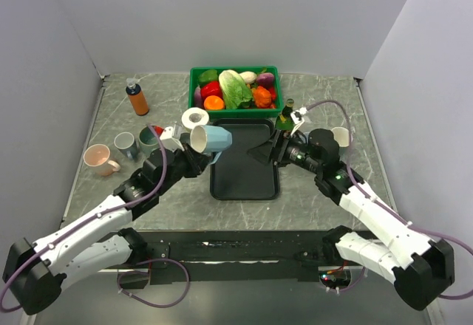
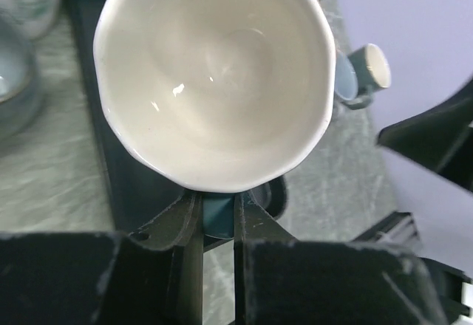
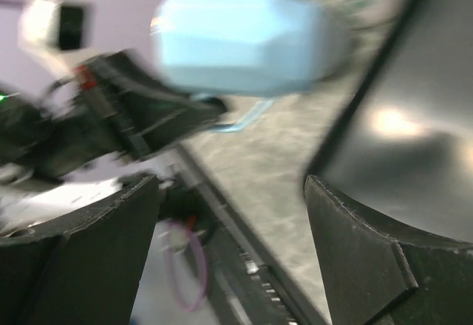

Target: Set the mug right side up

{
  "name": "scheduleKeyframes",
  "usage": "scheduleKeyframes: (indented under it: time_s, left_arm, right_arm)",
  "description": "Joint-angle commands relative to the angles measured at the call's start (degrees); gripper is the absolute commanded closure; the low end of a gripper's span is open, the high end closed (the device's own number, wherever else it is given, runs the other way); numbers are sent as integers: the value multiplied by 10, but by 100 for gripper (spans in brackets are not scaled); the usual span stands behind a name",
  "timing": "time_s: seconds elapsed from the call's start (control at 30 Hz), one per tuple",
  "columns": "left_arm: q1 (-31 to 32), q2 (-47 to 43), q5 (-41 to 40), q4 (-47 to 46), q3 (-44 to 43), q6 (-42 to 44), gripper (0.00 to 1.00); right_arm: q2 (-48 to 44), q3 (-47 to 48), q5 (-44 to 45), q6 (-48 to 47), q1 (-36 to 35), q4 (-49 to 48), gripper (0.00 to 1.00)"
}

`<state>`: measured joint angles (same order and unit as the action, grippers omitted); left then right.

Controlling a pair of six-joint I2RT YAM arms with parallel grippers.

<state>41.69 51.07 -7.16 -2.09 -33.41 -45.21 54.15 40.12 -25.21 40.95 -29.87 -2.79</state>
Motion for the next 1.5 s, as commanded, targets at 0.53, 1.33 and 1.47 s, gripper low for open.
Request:
scheduleKeyframes:
  time_s: [0.53,1.33,1.47]
  left_arm:
    - [164,328,-127,19,-303,88,99]
    - [228,699,-254,278,-719,45,99]
    - [230,726,-262,314,-750,48,99]
  right_arm:
    - [-222,113,474,-18,-1,312,13]
    - [-334,56,481,-11,-1,365,11]
    - [-332,53,482,-15,0,369,11]
